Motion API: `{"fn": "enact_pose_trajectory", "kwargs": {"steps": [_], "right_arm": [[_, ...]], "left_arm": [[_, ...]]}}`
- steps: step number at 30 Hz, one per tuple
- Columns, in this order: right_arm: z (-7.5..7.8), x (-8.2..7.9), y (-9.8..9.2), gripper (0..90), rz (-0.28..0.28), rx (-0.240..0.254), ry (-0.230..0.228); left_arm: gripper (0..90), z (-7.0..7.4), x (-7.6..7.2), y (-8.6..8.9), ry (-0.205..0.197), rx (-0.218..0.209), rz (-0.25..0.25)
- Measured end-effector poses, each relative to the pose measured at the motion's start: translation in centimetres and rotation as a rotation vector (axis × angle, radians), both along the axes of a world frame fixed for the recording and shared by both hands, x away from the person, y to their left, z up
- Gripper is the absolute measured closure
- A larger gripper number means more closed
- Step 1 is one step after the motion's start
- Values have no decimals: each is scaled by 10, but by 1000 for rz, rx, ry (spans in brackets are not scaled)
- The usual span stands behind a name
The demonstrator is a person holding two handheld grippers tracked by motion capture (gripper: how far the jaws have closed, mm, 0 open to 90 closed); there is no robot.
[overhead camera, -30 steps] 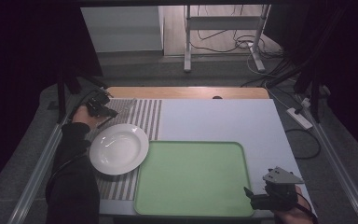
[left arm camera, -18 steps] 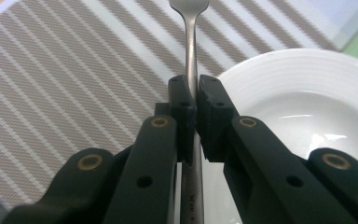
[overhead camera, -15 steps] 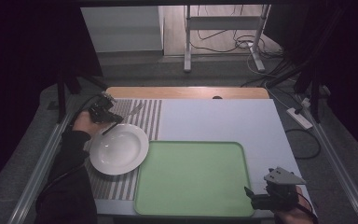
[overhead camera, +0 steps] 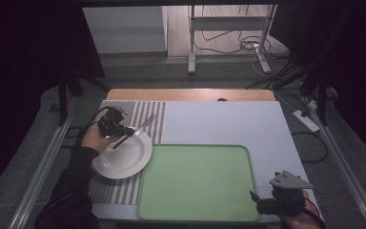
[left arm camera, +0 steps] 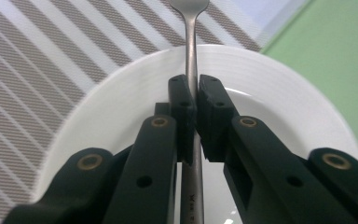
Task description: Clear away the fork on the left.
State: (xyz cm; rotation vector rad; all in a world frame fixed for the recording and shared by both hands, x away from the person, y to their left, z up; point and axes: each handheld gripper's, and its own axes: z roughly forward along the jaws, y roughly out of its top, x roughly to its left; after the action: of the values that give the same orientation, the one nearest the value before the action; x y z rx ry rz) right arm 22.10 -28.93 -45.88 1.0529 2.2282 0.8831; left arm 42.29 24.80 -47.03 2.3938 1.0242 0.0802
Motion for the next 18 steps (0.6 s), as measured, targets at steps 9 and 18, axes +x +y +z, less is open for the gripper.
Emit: {"fn": "enact_pose_trajectory", "kwargs": {"steps": [9,18], "right_arm": [[0,0,0,0,-1,-1,-6],[0,-1,0,0,3,0,-8]], "left_arm": [[848,1,-27,-22,6,-38,-4],[848,3,-56,-41,11,-49,-13]]}}
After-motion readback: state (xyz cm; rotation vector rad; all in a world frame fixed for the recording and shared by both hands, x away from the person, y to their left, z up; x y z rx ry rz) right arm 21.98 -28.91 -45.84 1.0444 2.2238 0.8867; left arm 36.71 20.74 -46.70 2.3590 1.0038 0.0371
